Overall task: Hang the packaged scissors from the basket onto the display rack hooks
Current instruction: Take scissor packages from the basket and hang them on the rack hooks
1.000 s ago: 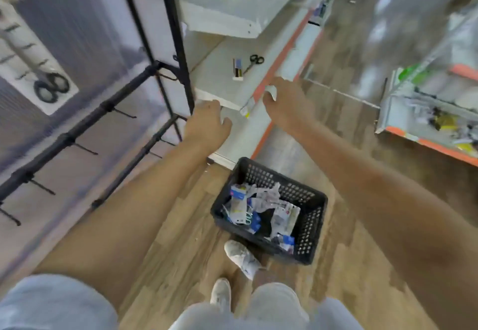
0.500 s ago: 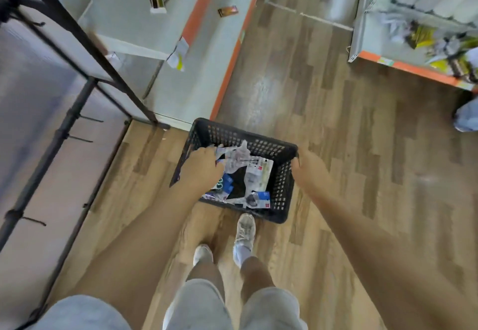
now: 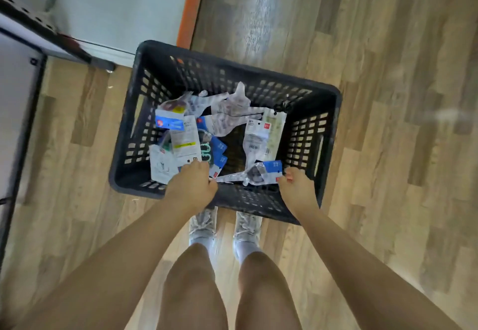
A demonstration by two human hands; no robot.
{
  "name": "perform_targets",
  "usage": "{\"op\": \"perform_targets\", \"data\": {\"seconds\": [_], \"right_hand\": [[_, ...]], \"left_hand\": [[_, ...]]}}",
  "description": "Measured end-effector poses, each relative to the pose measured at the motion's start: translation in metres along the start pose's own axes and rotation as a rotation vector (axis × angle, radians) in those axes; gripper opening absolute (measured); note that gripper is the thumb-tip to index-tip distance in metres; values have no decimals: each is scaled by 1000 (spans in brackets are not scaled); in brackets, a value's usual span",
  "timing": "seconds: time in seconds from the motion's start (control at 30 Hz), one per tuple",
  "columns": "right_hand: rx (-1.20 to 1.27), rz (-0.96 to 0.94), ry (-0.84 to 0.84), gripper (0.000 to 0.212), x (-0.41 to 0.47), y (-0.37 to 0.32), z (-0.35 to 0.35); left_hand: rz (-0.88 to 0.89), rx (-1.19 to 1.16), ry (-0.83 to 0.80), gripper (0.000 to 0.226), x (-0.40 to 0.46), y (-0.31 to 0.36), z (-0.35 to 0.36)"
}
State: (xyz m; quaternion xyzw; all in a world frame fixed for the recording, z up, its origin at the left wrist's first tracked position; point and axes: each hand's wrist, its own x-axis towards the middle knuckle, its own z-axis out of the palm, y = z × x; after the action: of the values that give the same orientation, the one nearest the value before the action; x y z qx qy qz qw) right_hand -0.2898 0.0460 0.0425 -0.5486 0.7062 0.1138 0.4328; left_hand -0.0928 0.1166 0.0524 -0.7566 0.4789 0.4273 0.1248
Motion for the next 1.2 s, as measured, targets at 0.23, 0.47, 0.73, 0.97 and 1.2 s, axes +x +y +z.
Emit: {"op": "perform_targets", "data": {"seconds": [0.23, 0.47, 0.73, 0.97, 1.2], "right_hand": [[-113, 22, -25, 17, 136, 40, 98], [-862, -702, -4, 28, 234, 37, 122], [-668, -427, 225, 62, 277, 41, 131], [-50, -89, 115, 64, 278, 62, 138], [-32, -196, 60, 32, 275, 58, 158]], "left_hand": [[197, 346, 20, 22, 136, -35, 74], [562, 796, 107, 42, 268, -53, 88], [443, 557, 451, 65, 309, -64, 122], [463, 388, 461, 60, 320, -70, 140], [462, 631, 389, 54, 344, -74, 148]]}}
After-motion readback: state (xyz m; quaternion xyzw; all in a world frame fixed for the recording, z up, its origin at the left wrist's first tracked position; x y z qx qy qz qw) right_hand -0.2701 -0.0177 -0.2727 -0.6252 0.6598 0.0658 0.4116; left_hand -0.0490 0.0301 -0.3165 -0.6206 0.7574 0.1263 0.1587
